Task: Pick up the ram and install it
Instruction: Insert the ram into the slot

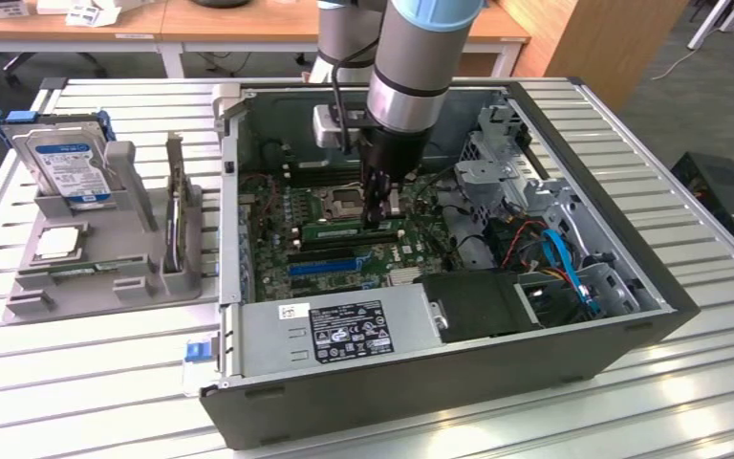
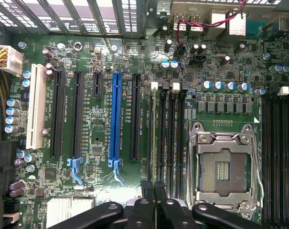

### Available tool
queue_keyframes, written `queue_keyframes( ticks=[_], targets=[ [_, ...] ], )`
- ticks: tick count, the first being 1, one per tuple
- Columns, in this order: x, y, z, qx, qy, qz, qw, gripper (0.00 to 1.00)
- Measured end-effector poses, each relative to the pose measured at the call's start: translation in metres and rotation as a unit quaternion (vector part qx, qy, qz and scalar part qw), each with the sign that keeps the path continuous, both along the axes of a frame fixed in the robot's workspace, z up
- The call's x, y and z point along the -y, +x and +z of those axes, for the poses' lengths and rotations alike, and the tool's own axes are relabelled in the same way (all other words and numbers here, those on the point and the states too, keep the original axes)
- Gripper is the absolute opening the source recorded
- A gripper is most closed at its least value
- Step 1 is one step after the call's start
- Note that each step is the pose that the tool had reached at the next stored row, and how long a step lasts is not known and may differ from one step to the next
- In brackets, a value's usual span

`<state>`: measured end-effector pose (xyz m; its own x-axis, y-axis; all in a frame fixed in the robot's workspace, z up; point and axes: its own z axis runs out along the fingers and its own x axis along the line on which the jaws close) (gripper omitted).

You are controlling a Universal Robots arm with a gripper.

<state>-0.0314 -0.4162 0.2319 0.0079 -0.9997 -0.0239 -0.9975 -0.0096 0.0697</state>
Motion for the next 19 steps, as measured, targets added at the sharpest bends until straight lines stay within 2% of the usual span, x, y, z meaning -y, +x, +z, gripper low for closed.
queue_keyframes(
  ticks=[6, 16, 17, 19],
  targets=[
    [0.0, -0.001, 0.0, 0.0023, 0.0003, 0.0, 1.0, 0.13],
    [0.0, -0.0019, -0.0001, 0.0063, 0.0024, 0.0, 1.0, 0.13],
    [0.0, -0.0024, 0.0, 0.0079, 0.0025, 0.0, 1.0, 0.13],
    [0.0003, -0.0024, 0.0, 0.0079, 0.0025, -0.001, 1.0, 0.13]
  ],
)
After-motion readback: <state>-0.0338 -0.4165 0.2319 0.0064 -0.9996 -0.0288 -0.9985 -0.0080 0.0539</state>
